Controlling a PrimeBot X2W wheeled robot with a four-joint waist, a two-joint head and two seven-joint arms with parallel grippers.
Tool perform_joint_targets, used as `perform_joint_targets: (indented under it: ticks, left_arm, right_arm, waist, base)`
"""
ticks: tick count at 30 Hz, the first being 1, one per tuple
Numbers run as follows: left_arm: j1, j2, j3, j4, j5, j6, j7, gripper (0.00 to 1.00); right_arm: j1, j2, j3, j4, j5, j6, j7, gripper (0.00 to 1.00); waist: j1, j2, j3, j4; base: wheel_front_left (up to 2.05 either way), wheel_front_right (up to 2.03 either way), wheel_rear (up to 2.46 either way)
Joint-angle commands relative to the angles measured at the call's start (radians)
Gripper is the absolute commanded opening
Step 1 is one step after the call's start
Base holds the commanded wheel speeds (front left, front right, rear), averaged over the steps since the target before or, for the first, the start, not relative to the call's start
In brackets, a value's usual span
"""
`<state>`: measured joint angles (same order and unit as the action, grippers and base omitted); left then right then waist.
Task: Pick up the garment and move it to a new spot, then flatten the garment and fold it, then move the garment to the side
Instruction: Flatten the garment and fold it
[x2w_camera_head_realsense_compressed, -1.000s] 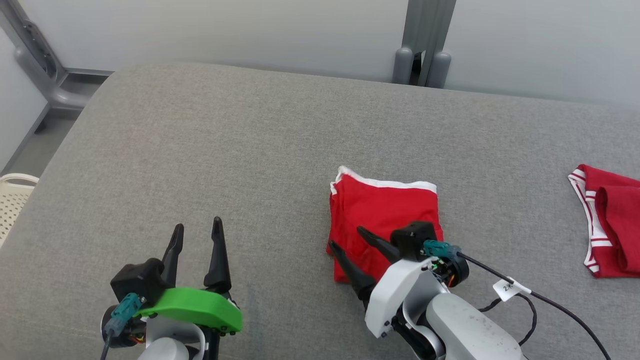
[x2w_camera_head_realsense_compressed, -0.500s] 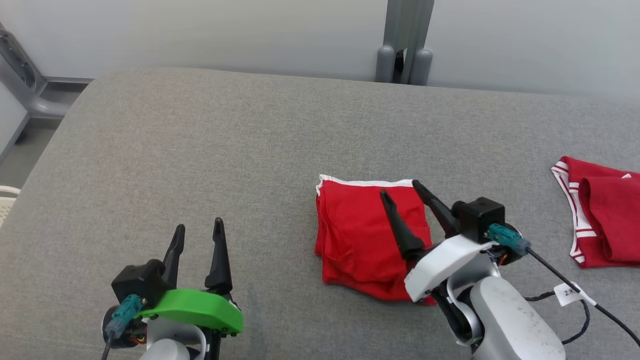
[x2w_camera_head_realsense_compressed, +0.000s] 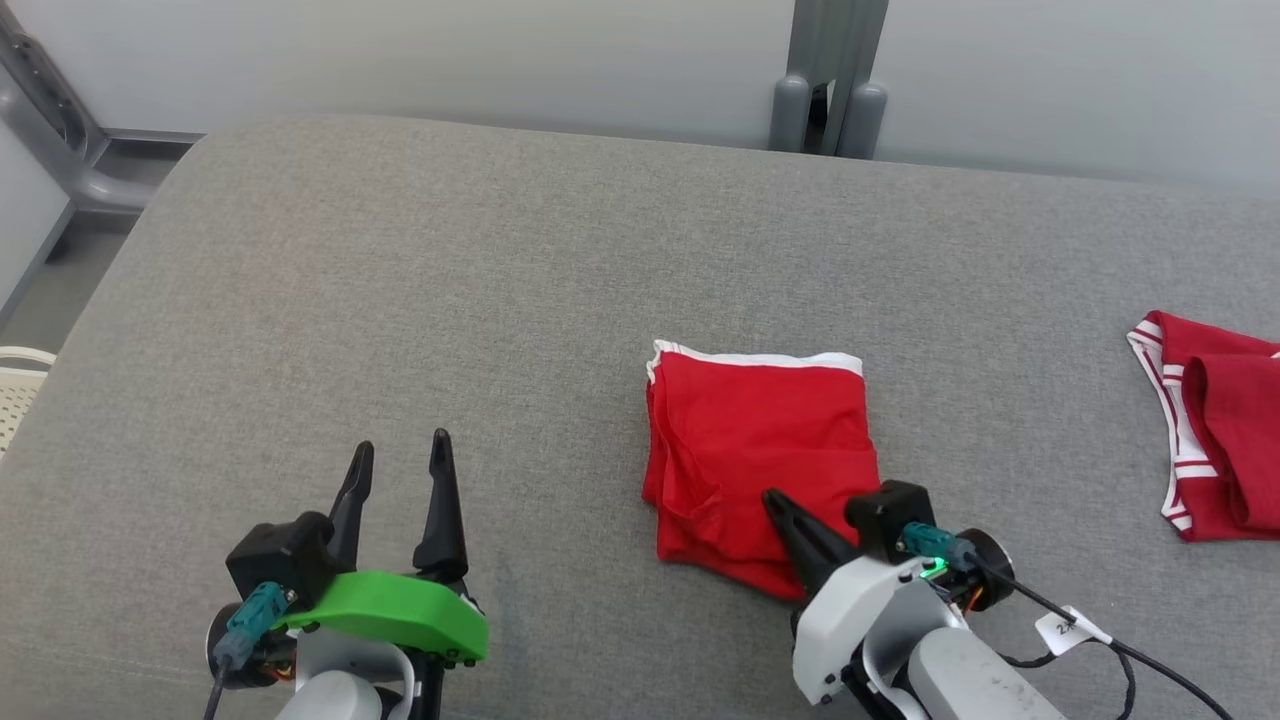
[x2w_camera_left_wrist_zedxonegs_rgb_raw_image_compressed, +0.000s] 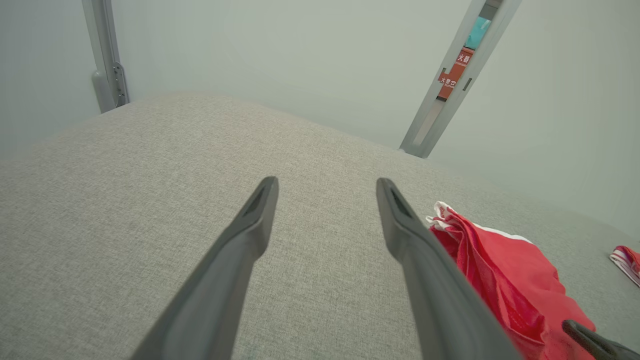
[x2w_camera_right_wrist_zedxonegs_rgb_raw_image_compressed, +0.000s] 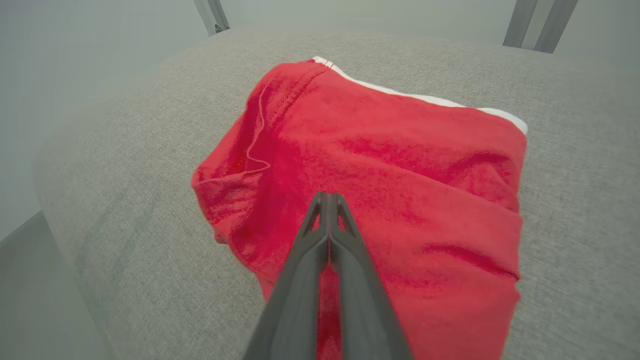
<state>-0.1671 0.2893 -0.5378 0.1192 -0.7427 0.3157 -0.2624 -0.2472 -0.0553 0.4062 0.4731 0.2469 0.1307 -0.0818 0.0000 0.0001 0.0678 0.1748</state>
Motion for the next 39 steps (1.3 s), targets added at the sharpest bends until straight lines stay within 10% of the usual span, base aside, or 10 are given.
perform_joint_targets:
  ticks: [1,15,22,24,26,27,39]
  left_arm:
    - [-0.017,0.000,0.005,0.001,0.007,-0.005,-0.003,1.00]
    - [-0.022,-0.014,0.020,0.007,0.015,-0.013,-0.003,1.00]
    - [-0.003,-0.021,0.045,0.001,0.031,-0.021,-0.003,1.00]
    - [0.000,-0.024,0.050,-0.003,0.040,-0.030,-0.003,1.00]
    - [0.001,-0.029,0.051,-0.006,0.048,-0.038,-0.003,1.00]
    - [-0.001,-0.031,0.051,-0.006,0.053,-0.044,-0.003,1.00]
    - [-0.002,-0.058,0.068,0.044,0.133,-0.086,-0.003,1.00]
  right_arm:
    - [-0.016,-0.001,0.023,0.019,0.011,0.000,-0.012,0.00]
    - [-0.170,0.003,0.338,0.207,0.149,0.000,-0.070,0.00]
    - [-0.217,0.003,0.332,0.211,0.182,0.000,-0.156,0.00]
    - [-0.225,0.003,0.291,0.198,0.169,0.000,-0.171,0.37]
    - [-0.221,0.003,0.231,0.180,0.147,0.000,-0.179,0.45]
    - [-0.213,0.003,0.195,0.169,0.130,0.000,-0.181,1.00]
    - [-0.017,0.004,-0.238,-0.057,-0.036,0.000,-0.183,1.00]
  waist:
    - [0.0000,-0.0001,0.004,0.008]
    - [0.0000,-0.0001,0.019,0.045]
    - [0.0000,-0.0001,0.010,0.018]
    - [0.0000,-0.0001,0.003,0.003]
    - [0.0000,-0.0001,-0.004,-0.014]
    - [0.0000,-0.0001,-0.008,-0.023]
    - [0.0000,-0.0001,-0.056,-0.125]
  base:
    - [0.00,0.00,0.00]
    - [0.00,0.00,0.00]
    - [0.00,0.00,0.00]
    - [0.00,0.00,0.00]
    - [0.00,0.00,0.00]
    - [0.00,0.00,0.00]
    - [0.00,0.00,0.00]
